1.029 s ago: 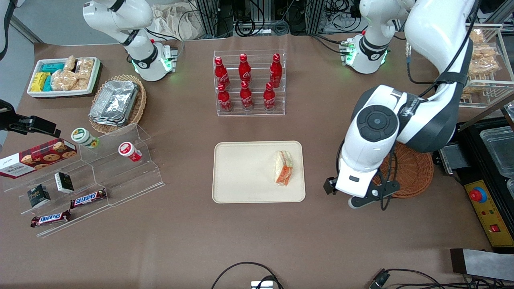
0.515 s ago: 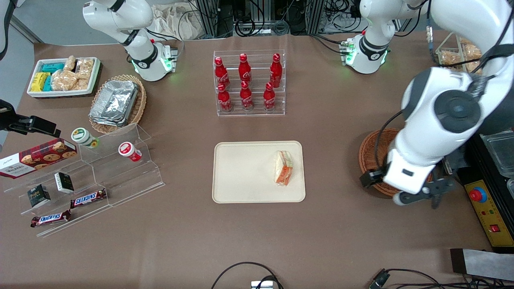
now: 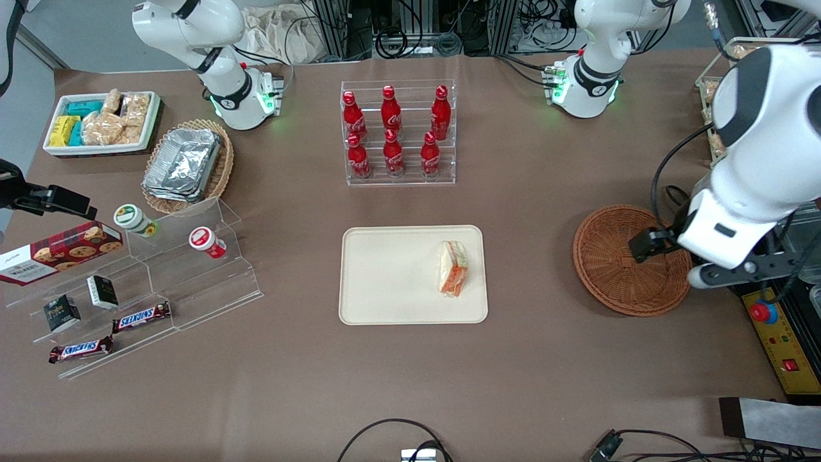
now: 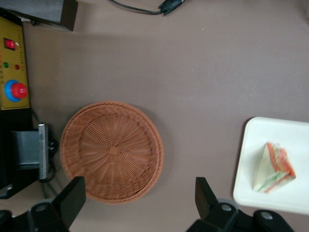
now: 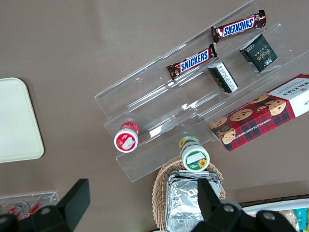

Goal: Place sandwich from basket to tray

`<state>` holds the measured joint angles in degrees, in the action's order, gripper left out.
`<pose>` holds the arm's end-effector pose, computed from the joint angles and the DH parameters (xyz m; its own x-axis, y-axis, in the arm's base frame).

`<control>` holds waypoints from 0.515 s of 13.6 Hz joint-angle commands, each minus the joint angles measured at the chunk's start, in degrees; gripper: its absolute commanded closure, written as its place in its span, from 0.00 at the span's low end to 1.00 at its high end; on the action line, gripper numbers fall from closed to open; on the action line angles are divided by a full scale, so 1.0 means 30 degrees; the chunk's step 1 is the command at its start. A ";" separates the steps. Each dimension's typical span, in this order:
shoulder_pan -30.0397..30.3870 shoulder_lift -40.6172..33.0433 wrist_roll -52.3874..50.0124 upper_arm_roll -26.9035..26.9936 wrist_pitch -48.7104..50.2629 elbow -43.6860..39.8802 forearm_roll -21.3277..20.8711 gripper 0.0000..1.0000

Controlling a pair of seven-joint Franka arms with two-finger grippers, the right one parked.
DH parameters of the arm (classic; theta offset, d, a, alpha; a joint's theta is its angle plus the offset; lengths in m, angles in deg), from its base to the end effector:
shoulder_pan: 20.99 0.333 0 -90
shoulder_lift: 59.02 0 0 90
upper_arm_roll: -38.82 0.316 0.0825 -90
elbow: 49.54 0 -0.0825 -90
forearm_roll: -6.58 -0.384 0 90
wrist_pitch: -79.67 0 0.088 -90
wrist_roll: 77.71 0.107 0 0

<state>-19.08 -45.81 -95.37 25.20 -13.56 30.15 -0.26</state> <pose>0.6201 -0.0985 0.5819 0.9942 0.1031 0.0312 0.1048 -0.9928 -0.0587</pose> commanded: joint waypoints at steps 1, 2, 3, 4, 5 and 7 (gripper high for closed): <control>-0.0049 -0.1674 0.1808 0.0874 0.0987 0.1004 0.0553 0.00; -0.0079 -0.1996 0.2423 0.1139 0.1311 0.1062 0.0583 0.00; -0.0079 -0.2260 0.2662 0.1199 0.1575 0.1208 0.0699 0.00; -0.0079 -0.2611 0.2693 0.1316 0.1636 0.1383 0.0845 0.00; -0.0079 -0.2963 0.2693 0.1462 0.1636 0.1675 0.0934 0.00; -0.0108 -0.3404 0.2839 0.1987 0.1694 0.1883 0.1722 0.00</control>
<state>-19.14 -52.87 -88.35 29.28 -8.54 32.90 2.57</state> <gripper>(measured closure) 0.000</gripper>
